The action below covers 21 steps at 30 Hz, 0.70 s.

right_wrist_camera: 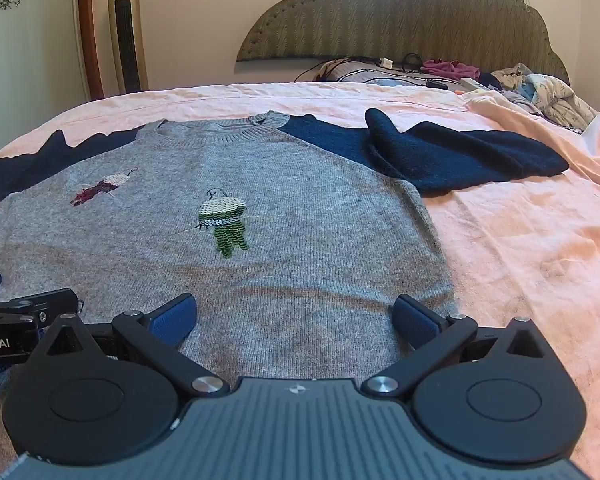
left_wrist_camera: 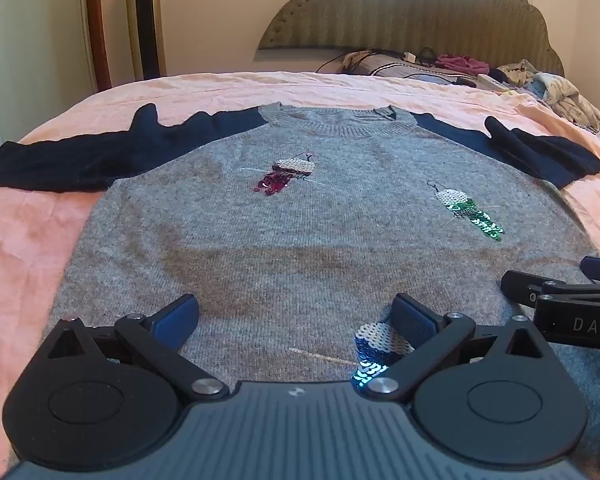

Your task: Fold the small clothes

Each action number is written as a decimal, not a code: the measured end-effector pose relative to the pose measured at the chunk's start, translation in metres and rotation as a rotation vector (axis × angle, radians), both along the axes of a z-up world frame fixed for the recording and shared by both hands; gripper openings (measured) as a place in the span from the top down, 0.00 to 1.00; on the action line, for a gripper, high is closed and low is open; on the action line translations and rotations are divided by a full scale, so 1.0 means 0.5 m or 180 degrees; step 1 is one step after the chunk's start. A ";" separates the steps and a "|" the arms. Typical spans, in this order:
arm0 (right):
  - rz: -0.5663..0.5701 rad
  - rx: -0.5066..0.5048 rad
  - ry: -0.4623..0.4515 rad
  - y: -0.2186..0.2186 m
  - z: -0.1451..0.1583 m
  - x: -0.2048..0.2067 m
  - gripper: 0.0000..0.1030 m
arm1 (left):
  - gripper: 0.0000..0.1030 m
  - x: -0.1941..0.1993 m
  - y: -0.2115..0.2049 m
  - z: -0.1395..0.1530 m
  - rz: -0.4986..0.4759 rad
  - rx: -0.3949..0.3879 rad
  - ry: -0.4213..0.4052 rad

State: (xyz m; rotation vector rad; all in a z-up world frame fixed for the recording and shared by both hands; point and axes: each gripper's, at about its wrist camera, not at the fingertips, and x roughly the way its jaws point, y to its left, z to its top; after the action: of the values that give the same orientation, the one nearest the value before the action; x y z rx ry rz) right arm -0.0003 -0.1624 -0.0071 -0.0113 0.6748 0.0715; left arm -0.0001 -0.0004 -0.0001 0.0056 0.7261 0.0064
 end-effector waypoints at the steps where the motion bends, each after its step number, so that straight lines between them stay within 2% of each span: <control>1: 0.0000 -0.0012 -0.0003 0.000 0.000 0.000 0.00 | 0.00 0.000 0.000 0.000 -0.0001 -0.0001 0.0000; 21: -0.0022 -0.0028 -0.0008 0.001 -0.002 0.004 0.00 | 0.00 -0.001 0.003 0.005 0.0003 -0.0057 -0.0010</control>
State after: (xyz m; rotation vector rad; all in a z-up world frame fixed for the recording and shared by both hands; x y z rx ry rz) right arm 0.0017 -0.1621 -0.0079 -0.0175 0.6727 0.0619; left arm -0.0008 0.0012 0.0022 -0.0117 0.7230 0.0008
